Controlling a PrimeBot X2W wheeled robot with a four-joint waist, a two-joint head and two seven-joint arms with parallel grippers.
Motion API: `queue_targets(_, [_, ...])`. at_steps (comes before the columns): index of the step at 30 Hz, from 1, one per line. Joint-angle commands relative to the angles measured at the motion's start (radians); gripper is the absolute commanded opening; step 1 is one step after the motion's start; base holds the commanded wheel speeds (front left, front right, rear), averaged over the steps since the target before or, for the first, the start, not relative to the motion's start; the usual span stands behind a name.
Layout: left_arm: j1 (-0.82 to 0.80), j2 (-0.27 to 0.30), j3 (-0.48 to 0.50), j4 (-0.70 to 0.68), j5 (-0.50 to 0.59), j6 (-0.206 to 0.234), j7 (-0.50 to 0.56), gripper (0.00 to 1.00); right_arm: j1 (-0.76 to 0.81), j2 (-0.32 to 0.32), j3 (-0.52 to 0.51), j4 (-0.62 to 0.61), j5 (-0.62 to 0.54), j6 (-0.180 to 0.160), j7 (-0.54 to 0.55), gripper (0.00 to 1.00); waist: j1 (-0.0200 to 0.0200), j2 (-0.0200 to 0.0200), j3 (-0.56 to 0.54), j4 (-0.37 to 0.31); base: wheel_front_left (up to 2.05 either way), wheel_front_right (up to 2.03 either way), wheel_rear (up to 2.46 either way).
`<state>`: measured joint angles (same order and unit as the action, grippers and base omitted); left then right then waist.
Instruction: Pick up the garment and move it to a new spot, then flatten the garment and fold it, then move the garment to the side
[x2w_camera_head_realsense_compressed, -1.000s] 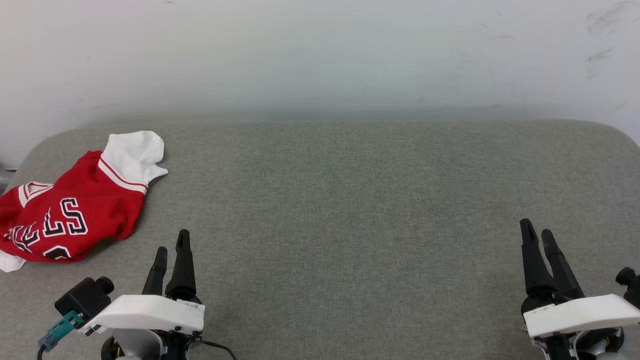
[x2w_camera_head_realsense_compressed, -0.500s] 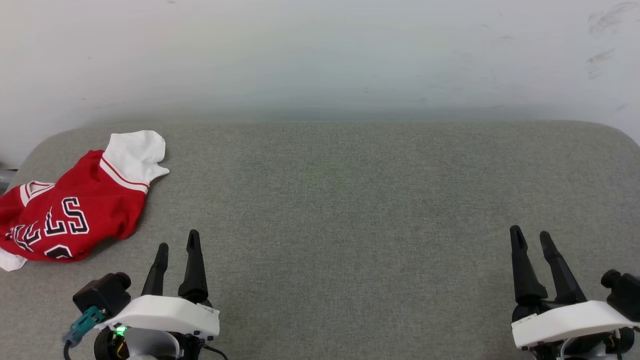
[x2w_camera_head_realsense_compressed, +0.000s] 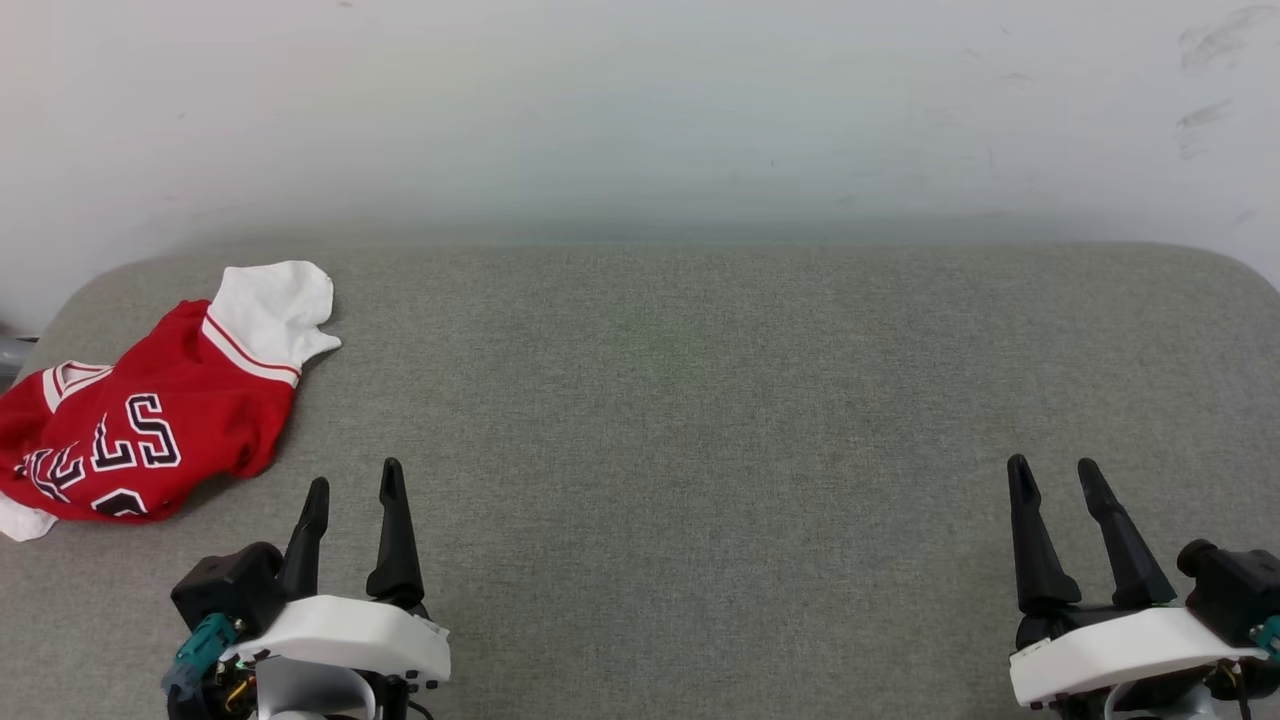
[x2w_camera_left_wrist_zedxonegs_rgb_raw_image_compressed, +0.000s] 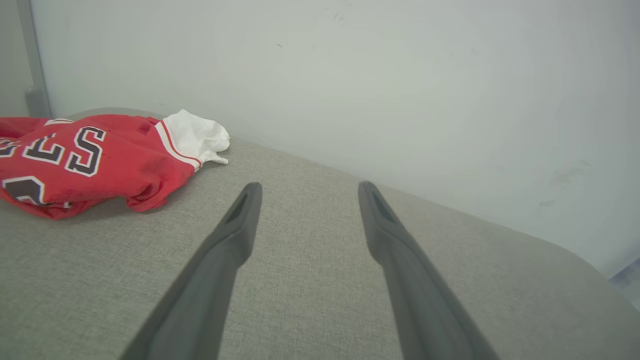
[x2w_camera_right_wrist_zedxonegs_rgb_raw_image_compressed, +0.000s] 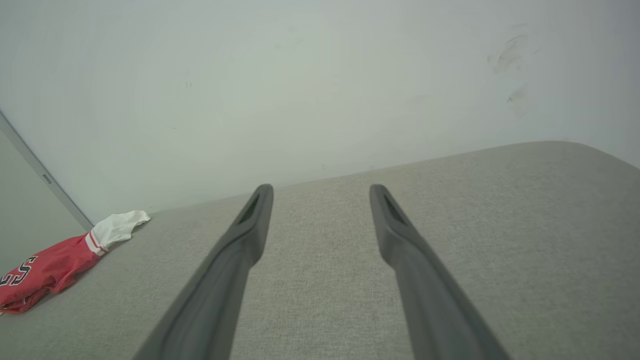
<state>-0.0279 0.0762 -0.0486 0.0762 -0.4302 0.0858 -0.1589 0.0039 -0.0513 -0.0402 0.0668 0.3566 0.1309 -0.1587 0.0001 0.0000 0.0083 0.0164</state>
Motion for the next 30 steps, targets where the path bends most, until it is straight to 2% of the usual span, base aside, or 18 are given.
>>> queue_targets(1, [-0.001,0.005,-0.004,-0.012,0.025,0.007,-0.009,1.0,0.003,0.001,0.003,-0.013,-0.028,0.0,-0.01,1.0,-0.0001,0.0,-0.001,0.0,0.0,0.0,0.0])
queue_targets(15, [0.014,0.01,-0.032,-0.015,0.151,0.03,-0.042,1.0,0.015,0.001,0.006,-0.027,-0.174,0.0,-0.042,1.0,-0.0001,0.0,-0.005,-0.002,0.0,0.0,0.0])
queue_targets(30, [0.03,0.005,-0.044,-0.023,0.272,0.046,-0.073,1.0,0.033,0.002,0.009,-0.04,-0.269,0.0,-0.073,1.0,-0.0001,0.0,-0.007,0.002,0.0,0.0,0.0])
